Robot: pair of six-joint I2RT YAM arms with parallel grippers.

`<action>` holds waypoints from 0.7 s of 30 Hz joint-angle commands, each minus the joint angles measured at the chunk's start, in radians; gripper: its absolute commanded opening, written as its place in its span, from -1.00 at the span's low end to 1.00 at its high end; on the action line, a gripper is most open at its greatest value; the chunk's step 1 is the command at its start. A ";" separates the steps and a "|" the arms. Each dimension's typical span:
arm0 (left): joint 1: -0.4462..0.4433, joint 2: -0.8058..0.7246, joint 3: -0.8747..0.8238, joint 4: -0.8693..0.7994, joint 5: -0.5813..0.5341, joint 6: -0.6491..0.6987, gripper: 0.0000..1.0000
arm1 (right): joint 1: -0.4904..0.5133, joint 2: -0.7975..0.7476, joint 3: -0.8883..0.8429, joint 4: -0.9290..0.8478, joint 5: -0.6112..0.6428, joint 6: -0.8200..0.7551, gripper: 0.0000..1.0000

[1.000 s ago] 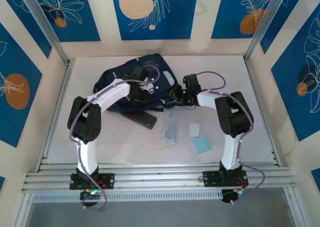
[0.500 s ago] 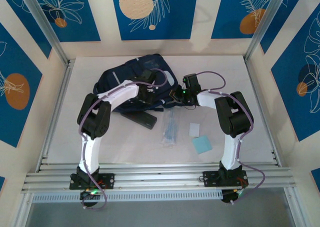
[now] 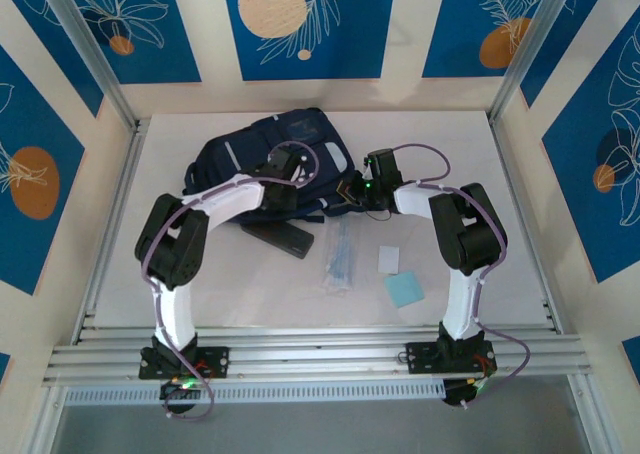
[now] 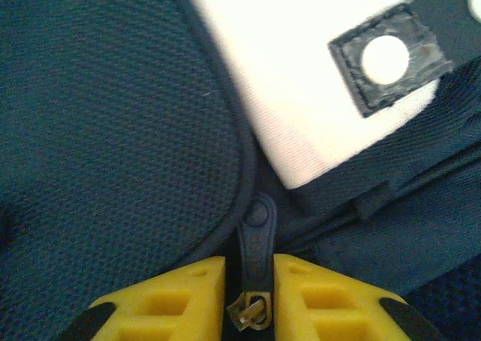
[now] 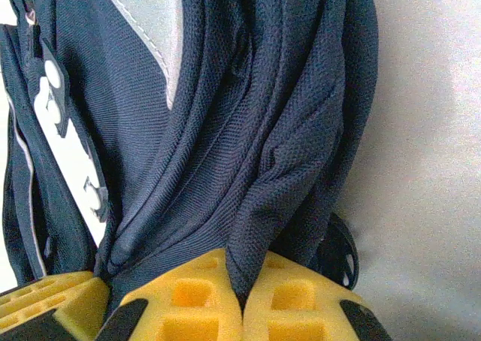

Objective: Pack the student bag

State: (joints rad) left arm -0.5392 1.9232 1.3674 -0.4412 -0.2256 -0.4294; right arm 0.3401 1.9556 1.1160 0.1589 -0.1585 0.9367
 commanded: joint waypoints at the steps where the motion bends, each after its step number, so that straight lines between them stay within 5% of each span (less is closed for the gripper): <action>1: 0.052 -0.080 -0.054 -0.038 -0.138 -0.071 -0.50 | -0.021 -0.002 -0.024 -0.041 0.010 -0.013 -1.00; 10: 0.067 -0.140 -0.086 -0.045 -0.126 -0.087 -0.57 | -0.024 -0.004 -0.027 -0.039 0.005 -0.010 -1.00; 17: 0.035 -0.175 -0.057 -0.012 0.042 -0.049 -0.10 | -0.026 -0.009 -0.022 -0.047 0.004 -0.016 -1.00; 21: -0.001 -0.126 0.024 -0.058 0.067 0.037 -0.01 | -0.024 -0.002 -0.016 -0.047 -0.007 -0.013 -1.00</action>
State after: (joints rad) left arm -0.5117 1.7927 1.3235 -0.4660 -0.2142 -0.4618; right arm 0.3248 1.9556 1.1122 0.1604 -0.1585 0.9360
